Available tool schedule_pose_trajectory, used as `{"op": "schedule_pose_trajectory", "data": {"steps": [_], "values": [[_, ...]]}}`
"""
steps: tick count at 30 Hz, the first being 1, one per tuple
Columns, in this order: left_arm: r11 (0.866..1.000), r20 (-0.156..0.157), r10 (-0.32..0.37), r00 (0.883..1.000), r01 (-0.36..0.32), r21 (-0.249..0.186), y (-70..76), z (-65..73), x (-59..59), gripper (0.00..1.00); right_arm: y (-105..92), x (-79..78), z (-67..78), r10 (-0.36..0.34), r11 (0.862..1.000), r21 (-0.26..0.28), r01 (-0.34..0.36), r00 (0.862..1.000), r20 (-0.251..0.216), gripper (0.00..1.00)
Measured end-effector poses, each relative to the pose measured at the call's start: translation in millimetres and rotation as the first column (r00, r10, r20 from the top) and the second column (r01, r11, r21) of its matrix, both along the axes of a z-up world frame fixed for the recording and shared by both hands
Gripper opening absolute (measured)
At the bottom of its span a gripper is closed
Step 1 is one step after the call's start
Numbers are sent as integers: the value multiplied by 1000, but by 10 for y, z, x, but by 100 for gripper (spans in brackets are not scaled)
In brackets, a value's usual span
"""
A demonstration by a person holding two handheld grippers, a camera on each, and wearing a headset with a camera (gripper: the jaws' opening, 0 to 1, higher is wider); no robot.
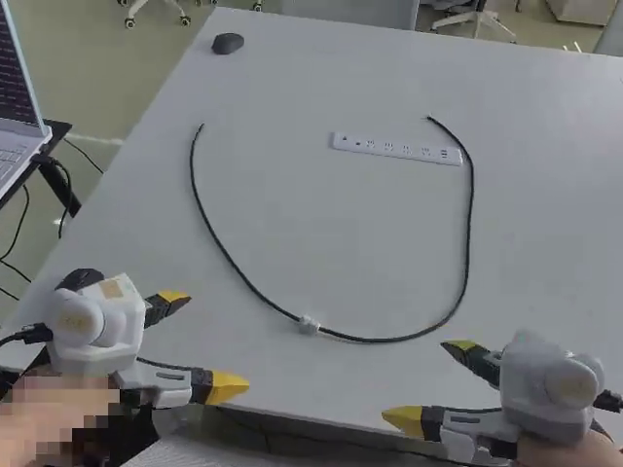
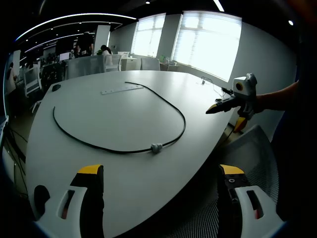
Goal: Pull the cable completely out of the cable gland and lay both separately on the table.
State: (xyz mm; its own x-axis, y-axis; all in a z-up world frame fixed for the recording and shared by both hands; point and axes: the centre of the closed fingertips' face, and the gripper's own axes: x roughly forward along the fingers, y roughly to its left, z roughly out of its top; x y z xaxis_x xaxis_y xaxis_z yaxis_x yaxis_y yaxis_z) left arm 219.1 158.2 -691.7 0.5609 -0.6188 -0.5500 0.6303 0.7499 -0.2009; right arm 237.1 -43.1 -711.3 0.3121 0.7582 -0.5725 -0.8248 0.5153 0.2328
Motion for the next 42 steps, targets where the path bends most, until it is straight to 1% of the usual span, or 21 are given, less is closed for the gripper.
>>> {"op": "schedule_pose_trajectory", "data": {"steps": [2, 7, 9, 11, 16, 18, 20, 22, 23, 26, 30, 32, 33, 35, 40, 42], "values": [[1000, 0, 1, 1000, -1, 0, 5, -4, 5, 95, 22, 12, -18, 7, 1000, -4, -7, 1000, -1, 89], [1000, -15, 0, 1000, 0, -1, 17, -40, -2, 94, 65, 51, -27, 15, 1000, -3, -15, 1000, -5, 88], [1000, -11, 3, 1000, -3, 4, 26, -44, 4, 94, 81, 56, -23, 15, 1000, 0, -15, 1000, -6, 88], [1000, -10, 6, 1000, -6, 0, 27, -40, 12, 95, 95, 57, -32, 21, 1000, -1, -21, 1000, -7, 88], [1000, -5, 6, 1000, -6, -11, 20, -18, 41, 95, 118, 80, -103, 42, 999, -22, -42, 999, -12, 89], [1000, -9, 1, 1000, -2, -8, 21, -30, 45, 95, 137, 91, -118, 51, 998, -28, -51, 999, -14, 89], [1000, -7, -5, 1000, 5, -14, 11, -34, 57, 95, 159, 109, -122, 58, 998, -31, -59, 998, -15, 89], [1000, -9, -13, 1000, 12, -6, 13, -53, 58, 96, 179, 126, -123, 64, 997, -34, -65, 998, -16, 88], [1000, -9, -19, 1000, 20, 15, 28, -78, 58, 95, 195, 142, -123, 67, 997, -35, -68, 998, -16, 88], [1000, -14, -22, 1000, 22, 9, 20, -74, 55, 95, 235, 186, -133, 74, 996, -39, -75, 997, -14, 87], [999, -16, -29, 999, 30, 15, 13, -51, 42, 94, 284, 237, -163, 80, 995, -56, -81, 997, -17, 85], [999, -29, -35, 999, 35, 10, 6, -46, 24, 91, 305, 255, -169, 82, 995, -60, -83, 996, -17, 85], [999, -29, -35, 999, 36, 12, 9, -45, 23, 90, 316, 264, -183, 89, 993, -70, -90, 996, -17, 84], [999, -27, -36, 999, 37, 14, 11, -43, 22, 91, 332, 278, -190, 96, 992, -81, -97, 995, -13, 83], [1000, -26, -27, 999, 27, 6, 37, -40, 28, 91, 396, 325, -228, 108, 989, -99, -110, 994, -20, 79], [1000, -24, -22, 999, 22, 12, 57, -56, 35, 92, 425, 340, -236, 115, 987, -107, -117, 993, -19, 77]]}}
